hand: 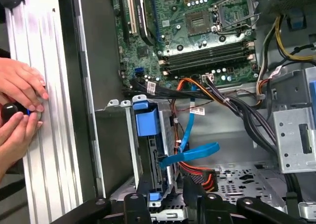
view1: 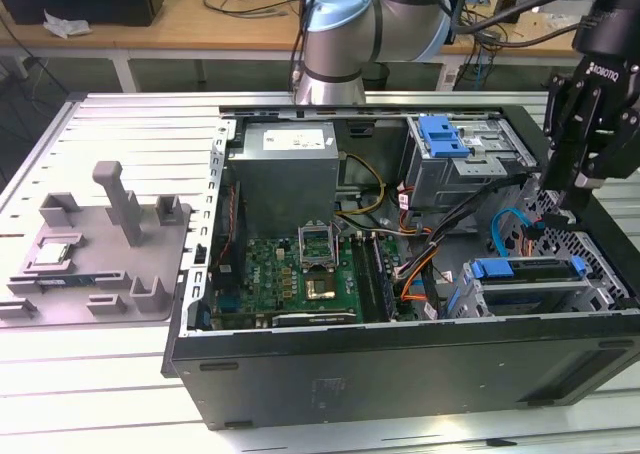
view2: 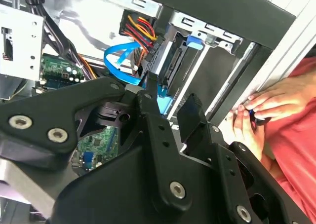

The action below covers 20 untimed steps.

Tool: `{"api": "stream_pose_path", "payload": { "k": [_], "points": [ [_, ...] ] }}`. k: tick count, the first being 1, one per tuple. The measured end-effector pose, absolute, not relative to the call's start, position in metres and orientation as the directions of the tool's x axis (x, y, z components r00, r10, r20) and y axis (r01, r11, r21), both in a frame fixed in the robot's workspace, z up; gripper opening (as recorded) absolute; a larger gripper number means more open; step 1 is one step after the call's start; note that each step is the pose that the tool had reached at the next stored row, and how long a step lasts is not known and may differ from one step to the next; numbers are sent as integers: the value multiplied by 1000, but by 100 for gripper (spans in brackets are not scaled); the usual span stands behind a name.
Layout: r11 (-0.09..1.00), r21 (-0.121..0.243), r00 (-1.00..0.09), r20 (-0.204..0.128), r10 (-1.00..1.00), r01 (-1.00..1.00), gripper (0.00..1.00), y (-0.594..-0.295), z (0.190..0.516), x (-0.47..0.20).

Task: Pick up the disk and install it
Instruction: 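Insert the first disk wire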

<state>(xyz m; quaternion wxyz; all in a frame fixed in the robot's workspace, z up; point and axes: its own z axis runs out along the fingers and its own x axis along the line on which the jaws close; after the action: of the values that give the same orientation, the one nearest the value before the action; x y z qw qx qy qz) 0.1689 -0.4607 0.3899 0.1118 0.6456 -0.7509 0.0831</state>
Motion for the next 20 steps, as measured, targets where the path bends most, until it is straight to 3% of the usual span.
{"api": "stream_pose_path", "payload": {
  "k": [5, 9, 15, 20],
  "points": [
    [153, 38, -136, 283, -949, -988, 44, -450, 388, 180],
    [154, 75, -126, 288, -949, -985, 44, -447, 383, 189],
    [175, 77, -146, 292, -945, -982, 44, -444, 377, 198],
    [294, 71, -259, 310, -915, -953, 44, -444, 371, 200]
  ]
}}
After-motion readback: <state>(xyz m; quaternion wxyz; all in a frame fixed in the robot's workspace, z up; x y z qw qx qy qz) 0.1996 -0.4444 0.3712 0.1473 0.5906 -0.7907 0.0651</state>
